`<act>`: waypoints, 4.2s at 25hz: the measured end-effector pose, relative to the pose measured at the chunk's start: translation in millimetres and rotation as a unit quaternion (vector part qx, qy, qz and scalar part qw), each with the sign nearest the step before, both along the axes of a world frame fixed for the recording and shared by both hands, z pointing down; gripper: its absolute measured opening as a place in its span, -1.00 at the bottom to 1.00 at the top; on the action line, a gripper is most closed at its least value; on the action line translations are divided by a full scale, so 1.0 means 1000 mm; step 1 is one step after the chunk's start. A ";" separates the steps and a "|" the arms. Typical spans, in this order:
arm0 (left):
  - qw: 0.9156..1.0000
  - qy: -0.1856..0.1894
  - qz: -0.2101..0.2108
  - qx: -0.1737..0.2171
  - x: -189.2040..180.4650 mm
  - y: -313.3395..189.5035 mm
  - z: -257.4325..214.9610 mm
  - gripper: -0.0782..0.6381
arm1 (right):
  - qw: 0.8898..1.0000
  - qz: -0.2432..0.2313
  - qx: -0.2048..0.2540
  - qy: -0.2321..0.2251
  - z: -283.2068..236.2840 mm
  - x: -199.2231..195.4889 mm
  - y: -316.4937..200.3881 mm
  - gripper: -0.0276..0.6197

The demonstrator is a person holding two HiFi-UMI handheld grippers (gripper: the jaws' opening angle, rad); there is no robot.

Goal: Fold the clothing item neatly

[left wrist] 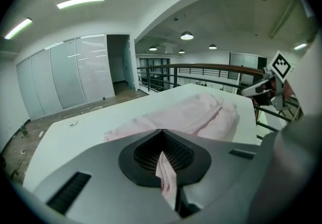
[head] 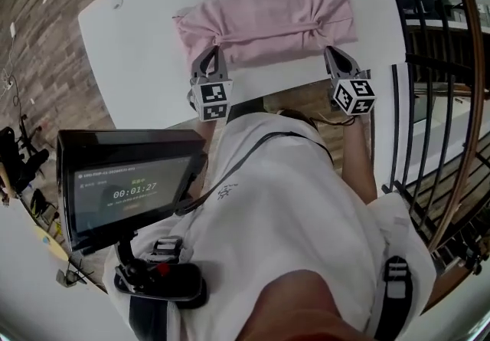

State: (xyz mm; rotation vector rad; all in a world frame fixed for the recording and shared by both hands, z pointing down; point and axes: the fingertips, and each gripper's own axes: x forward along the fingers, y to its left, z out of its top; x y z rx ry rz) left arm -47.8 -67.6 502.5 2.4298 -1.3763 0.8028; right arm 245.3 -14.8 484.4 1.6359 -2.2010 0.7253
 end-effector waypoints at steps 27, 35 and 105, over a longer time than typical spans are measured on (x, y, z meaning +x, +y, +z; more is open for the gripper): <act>0.998 0.051 -0.024 -0.024 0.074 0.046 -0.039 -0.78 | 0.989 -0.116 0.092 -0.026 -0.044 -0.030 -0.018 -0.91; 0.998 0.056 0.028 -0.023 0.098 -0.197 -0.028 -0.78 | 0.992 -0.084 0.091 -0.032 -0.025 -0.012 -0.261 -0.91; 0.995 0.101 0.023 0.012 0.148 0.246 -0.127 -0.78 | 0.984 -0.135 0.111 -0.030 -0.134 -0.007 0.192 -0.91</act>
